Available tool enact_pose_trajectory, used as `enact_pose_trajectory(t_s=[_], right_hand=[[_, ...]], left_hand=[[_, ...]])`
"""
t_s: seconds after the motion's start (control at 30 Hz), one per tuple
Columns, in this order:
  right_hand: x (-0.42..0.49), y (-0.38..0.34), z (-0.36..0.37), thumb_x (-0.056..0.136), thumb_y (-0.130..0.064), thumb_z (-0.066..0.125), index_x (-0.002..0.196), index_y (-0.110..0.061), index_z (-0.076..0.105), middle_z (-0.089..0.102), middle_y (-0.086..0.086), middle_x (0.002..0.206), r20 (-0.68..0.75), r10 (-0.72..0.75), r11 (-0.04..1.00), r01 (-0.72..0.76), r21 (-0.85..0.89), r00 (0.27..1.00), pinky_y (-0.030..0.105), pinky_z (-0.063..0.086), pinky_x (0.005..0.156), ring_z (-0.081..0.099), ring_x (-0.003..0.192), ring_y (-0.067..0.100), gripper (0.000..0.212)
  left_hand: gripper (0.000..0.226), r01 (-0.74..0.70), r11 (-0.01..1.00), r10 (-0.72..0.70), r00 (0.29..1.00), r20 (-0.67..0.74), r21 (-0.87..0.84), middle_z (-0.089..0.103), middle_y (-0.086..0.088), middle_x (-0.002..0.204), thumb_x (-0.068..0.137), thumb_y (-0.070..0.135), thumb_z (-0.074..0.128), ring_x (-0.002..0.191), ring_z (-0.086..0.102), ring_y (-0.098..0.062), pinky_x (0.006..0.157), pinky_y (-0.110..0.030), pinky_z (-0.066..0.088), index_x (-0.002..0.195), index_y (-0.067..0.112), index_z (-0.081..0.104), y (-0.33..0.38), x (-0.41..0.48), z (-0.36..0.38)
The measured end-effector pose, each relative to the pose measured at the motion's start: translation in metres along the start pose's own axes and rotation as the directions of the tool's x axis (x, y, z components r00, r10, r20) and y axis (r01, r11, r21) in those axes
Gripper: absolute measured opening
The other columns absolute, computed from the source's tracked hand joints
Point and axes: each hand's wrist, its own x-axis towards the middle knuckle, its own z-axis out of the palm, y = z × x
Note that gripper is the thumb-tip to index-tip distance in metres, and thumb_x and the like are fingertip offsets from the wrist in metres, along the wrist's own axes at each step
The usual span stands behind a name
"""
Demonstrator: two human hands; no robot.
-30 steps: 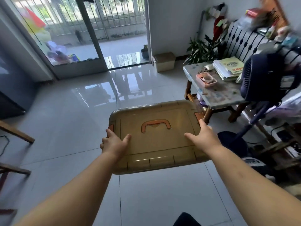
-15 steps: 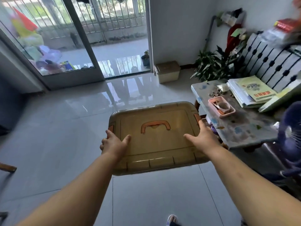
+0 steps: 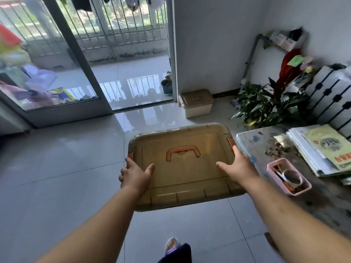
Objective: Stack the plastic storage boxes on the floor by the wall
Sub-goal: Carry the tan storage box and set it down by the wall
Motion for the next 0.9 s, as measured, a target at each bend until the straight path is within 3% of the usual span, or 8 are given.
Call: enact_pose_trajectory(t_s=[0.1, 0.27, 0.9], right_hand=[[0.059, -0.032, -0.002, 0.081, -0.053, 0.065, 0.153, -0.023, 0.017, 0.034, 0.013, 0.151, -0.002, 0.029, 1.0, -0.029, -0.003, 1.0, 0.054, 0.031, 0.112, 0.033, 0.139, 0.036, 0.092], [0.145, -0.074, -0.01, 0.08, -0.049, 0.068, 0.153, -0.025, 0.017, 0.039, 0.014, 0.147, -0.015, 0.066, 0.996, -0.064, 0.067, 0.998, 0.048, 0.043, 0.102, 0.044, 0.129, 0.036, 0.091], [0.585, -0.157, -0.054, 0.078, -0.041, 0.074, 0.152, -0.019, 0.022, 0.038, 0.014, 0.15, 0.014, 0.155, 0.985, -0.155, 0.073, 0.988, 0.05, 0.04, 0.106, 0.042, 0.133, 0.037, 0.093]], left_hand=[[0.101, -0.019, 1.0, 0.019, 1.0, 0.025, -0.001, 0.032, -0.029, 0.15, 0.087, 0.059, 0.055, 0.134, 0.039, -0.046, 0.104, -0.052, 0.041, 0.156, 0.009, 0.001, 0.038, 0.061, -0.012], [0.102, -0.027, 0.999, 0.029, 0.996, 0.079, -0.025, 0.03, -0.028, 0.151, 0.086, 0.056, 0.059, 0.136, 0.036, -0.046, 0.11, -0.054, 0.036, 0.156, 0.011, -0.001, 0.101, 0.149, -0.023], [0.091, -0.035, 0.994, 0.063, 0.959, 0.276, -0.108, 0.039, -0.02, 0.15, 0.089, 0.04, 0.064, 0.134, 0.042, -0.041, 0.11, -0.057, 0.037, 0.155, 0.017, 0.007, 0.382, 0.484, 0.036]])
